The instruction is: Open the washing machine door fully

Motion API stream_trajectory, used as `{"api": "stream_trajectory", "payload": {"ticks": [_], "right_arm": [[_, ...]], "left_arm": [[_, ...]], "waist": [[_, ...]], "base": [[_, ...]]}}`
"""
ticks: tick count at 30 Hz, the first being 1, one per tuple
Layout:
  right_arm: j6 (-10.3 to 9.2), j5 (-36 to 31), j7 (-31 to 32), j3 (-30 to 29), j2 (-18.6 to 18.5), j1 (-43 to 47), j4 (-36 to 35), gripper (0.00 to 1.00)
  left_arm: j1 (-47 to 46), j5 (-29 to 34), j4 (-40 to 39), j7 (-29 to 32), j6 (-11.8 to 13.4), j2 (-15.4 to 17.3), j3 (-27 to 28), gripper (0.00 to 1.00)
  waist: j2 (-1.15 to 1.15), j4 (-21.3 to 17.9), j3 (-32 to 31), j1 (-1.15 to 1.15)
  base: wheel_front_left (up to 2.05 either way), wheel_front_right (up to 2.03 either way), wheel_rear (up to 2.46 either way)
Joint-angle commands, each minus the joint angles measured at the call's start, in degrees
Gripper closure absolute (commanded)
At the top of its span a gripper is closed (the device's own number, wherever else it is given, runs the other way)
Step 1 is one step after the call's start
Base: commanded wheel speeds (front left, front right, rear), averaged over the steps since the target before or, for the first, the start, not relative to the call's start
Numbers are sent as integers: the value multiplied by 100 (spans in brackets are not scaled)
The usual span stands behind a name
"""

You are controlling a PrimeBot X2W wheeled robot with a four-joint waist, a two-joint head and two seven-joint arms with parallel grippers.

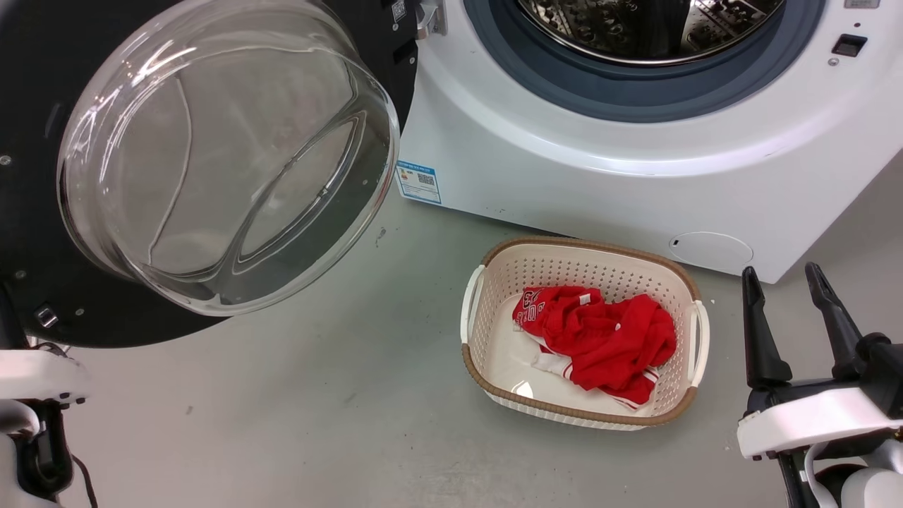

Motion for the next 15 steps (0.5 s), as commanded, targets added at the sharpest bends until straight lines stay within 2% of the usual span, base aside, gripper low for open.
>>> {"api": "stream_trajectory", "payload": {"ticks": [1, 8, 14, 15], "right_arm": [[-4, 21, -36, 7, 7, -31, -3, 0], [-4, 97, -111, 45, 6, 72, 142, 0], [-4, 116, -160, 117, 7, 114, 219, 0], [-4, 116, -160, 117, 7, 114, 219, 0]], "left_arm": [[-7, 106, 4, -41, -39, -43, 136, 100], [579, 569, -647, -35, -98, -511, 329, 100], [1198, 993, -1470, -29, -167, -1057, 112, 100], [1198, 993, -1470, -29, -167, -1057, 112, 100]], "waist": [[0, -46, -40, -1], [0, -176, -270, -1], [0, -301, -455, -1], [0, -301, -455, -1]], "base": [[0, 0, 0], [0, 0, 0], [0, 0, 0], [0, 0, 0]]}}
